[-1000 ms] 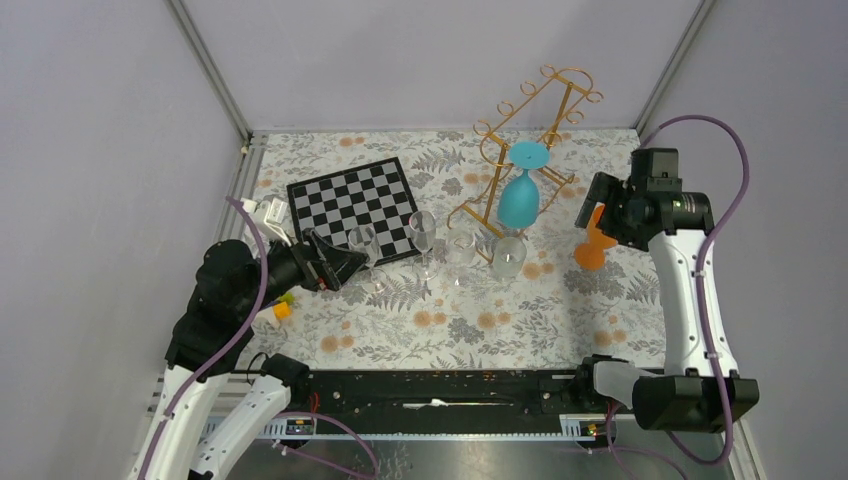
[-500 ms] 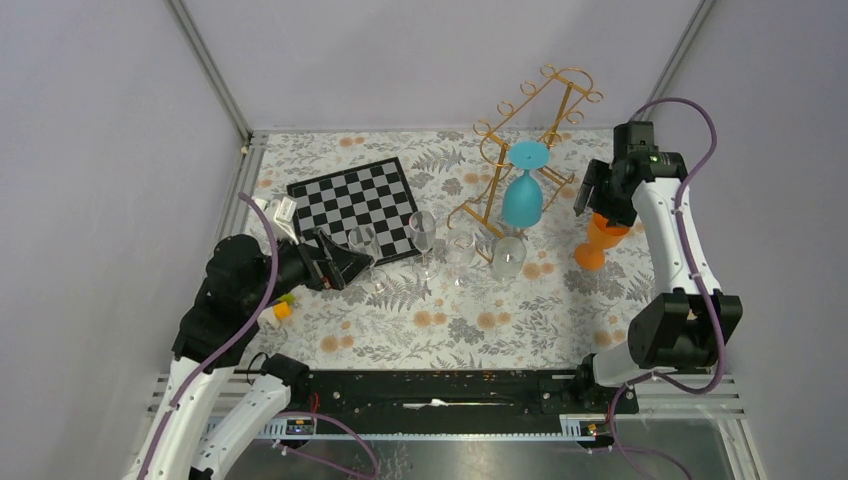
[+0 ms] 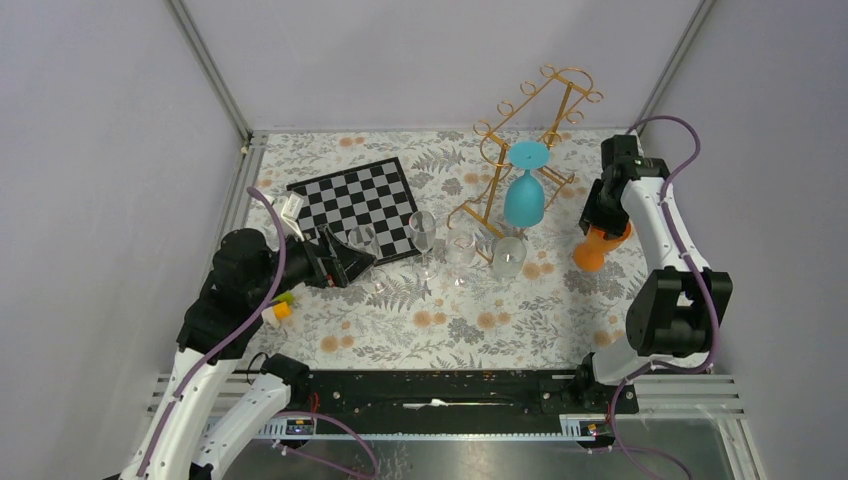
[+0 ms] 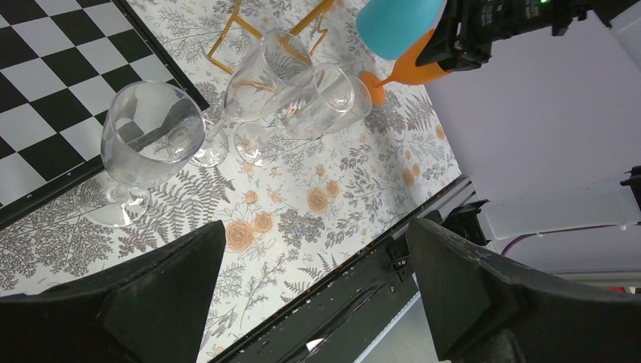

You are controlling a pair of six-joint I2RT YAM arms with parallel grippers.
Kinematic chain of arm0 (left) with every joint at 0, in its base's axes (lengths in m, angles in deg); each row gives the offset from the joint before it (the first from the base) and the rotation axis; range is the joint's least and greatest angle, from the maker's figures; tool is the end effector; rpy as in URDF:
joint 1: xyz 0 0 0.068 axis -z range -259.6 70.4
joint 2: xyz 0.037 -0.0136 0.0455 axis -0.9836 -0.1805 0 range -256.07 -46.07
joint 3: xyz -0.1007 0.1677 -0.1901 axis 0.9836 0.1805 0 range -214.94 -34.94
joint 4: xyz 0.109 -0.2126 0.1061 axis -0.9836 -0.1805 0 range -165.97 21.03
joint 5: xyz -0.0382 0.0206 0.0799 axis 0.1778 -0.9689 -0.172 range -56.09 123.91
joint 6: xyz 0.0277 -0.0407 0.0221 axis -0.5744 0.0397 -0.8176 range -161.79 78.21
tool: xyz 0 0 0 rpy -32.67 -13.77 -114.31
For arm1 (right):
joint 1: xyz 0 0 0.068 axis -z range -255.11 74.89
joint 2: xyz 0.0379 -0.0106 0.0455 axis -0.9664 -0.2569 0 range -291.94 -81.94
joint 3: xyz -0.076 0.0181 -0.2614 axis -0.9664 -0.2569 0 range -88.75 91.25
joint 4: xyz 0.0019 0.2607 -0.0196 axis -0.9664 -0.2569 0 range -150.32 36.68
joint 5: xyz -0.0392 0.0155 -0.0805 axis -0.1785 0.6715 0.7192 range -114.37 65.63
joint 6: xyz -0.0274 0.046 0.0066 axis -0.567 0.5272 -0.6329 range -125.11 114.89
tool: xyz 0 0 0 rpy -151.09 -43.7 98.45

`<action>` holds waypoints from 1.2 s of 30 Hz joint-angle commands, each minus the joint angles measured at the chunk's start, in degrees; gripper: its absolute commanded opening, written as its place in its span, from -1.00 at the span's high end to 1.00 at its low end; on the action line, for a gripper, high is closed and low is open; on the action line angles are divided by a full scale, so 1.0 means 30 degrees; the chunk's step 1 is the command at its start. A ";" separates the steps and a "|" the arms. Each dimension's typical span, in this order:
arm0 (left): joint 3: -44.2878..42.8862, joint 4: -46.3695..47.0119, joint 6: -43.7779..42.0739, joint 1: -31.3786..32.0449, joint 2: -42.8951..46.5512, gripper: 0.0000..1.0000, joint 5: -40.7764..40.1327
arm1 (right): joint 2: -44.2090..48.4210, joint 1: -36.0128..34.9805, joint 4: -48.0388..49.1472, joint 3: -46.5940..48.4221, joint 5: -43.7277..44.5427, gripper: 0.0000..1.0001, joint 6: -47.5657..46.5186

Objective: Place the wine glass upside down on the wine glass rack

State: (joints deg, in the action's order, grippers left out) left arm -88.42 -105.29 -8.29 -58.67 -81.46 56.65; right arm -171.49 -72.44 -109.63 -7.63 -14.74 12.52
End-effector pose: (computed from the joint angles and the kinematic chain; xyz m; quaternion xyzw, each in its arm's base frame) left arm 0.1078 -0.0558 0.3659 0.0279 0.8022 -0.4049 0.4380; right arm 0.3149 -0.0206 0.3023 0.1894 0.9539 -0.0528 0.2267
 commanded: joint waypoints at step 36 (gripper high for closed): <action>-0.0340 -0.1920 0.1307 -0.0095 0.1743 -0.98 -0.0972 | 1.0638 0.0074 -0.2157 -0.1296 -0.9408 1.00 -0.0661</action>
State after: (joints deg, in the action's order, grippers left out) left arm -89.44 -110.95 -5.45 -58.67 -76.83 55.36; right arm -141.29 -72.41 -114.92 -10.80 -29.86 11.58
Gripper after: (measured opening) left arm 0.989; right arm 0.022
